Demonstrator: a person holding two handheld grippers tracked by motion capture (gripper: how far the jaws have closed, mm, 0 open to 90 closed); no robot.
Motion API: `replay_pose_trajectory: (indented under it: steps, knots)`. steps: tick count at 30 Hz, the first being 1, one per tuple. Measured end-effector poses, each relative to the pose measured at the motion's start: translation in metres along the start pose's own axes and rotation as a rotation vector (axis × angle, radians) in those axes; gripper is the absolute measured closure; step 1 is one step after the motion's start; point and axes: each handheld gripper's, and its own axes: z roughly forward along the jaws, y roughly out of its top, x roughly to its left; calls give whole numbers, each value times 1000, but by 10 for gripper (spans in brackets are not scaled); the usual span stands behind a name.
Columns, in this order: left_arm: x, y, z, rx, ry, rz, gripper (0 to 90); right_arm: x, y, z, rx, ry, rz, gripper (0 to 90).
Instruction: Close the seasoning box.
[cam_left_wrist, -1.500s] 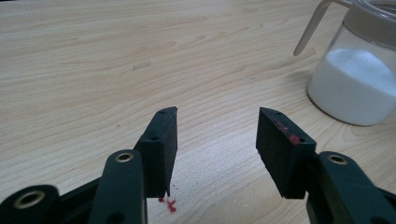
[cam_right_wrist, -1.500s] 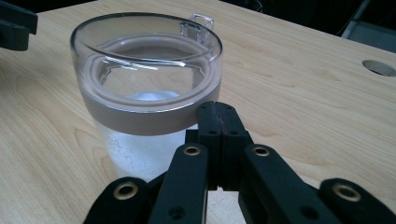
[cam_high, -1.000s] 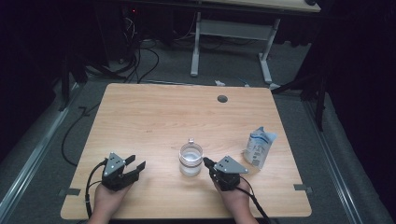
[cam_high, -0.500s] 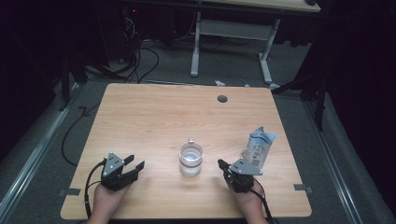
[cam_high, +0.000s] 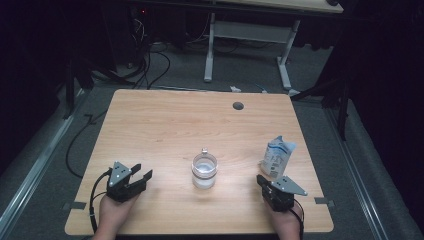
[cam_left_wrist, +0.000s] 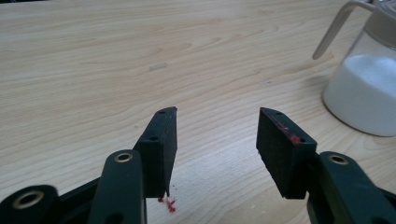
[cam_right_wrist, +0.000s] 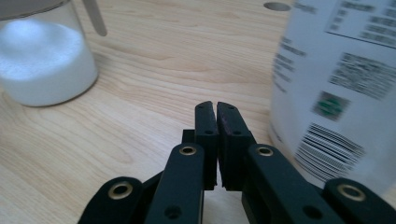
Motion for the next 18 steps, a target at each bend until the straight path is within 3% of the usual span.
replay_pose_trajectory:
  steps: [7, 18]
  knots:
    - [14, -2, -6, -7, 38, -38, 482, -14, -2, -7, -14, -21, 36, 827]
    - [17, -4, -9, 3, 52, -31, 477, -11, 1, -4, -20, -10, 33, 813]
